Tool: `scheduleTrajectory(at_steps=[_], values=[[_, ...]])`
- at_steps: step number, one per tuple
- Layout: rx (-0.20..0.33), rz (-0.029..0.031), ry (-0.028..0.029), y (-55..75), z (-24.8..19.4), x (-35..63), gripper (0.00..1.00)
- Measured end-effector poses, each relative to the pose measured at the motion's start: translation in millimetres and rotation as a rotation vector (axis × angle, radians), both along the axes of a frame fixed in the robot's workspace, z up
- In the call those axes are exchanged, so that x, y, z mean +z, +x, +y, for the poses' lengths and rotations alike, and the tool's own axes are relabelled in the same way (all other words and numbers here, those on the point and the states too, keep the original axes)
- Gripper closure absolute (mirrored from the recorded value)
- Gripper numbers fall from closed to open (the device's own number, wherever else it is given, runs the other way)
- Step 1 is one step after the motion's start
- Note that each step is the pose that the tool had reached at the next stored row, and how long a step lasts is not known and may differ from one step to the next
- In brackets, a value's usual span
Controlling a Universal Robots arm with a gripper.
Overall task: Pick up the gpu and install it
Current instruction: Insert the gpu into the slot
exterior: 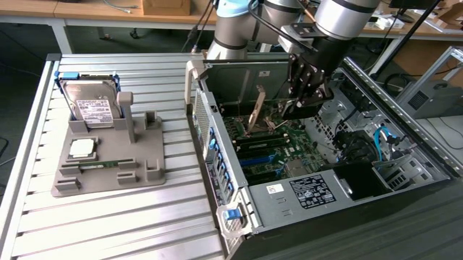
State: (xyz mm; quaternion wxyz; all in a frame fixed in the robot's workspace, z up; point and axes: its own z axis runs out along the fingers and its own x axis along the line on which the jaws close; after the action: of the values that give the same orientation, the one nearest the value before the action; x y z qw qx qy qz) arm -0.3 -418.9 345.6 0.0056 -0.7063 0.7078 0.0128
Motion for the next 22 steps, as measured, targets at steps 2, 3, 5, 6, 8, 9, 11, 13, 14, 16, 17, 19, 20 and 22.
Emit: scheduleTrajectory(at_steps=[2,3,5,6,8,9,11,13,14,16,17,19,20,22], values=[[0.0,0.0,0.0,0.0,-0.1,-0.4,0.73],[0.0,0.0,0.0,0.0,-0.1,-0.7,0.73],[0.0,0.0,0.0,0.0,-0.2,-1.1,0.73],[0.0,0.0,-0.0001,0.0,-0.2,-1.3,0.73],[0.0,0.0,0.0,0.0,-0.3,-1.7,0.73],[0.0,0.0,0.0,0.0,-0.3,-1.9,0.73],[0.0,0.0,-0.0001,0.0,-0.4,-2.3,0.73],[0.0,0.0,0.0,0.0,-0.4,-2.7,0.73],[0.0,0.0,0.0,0.0,-0.4,-2.9,0.73],[0.0,-0.0001,0.0001,0.0,-0.5,-3.7,0.73],[0.0,-0.0001,0.0,0.0,-0.6,-4.1,0.73],[0.0,0.0,0.0,0.0,-0.9,-4.6,0.73],[0.0,0.0,-0.0001,0.0,-1.1,-4.9,0.73],[0.0,0.0,0.0001,0.0,-1.6,-5.5,0.73]])
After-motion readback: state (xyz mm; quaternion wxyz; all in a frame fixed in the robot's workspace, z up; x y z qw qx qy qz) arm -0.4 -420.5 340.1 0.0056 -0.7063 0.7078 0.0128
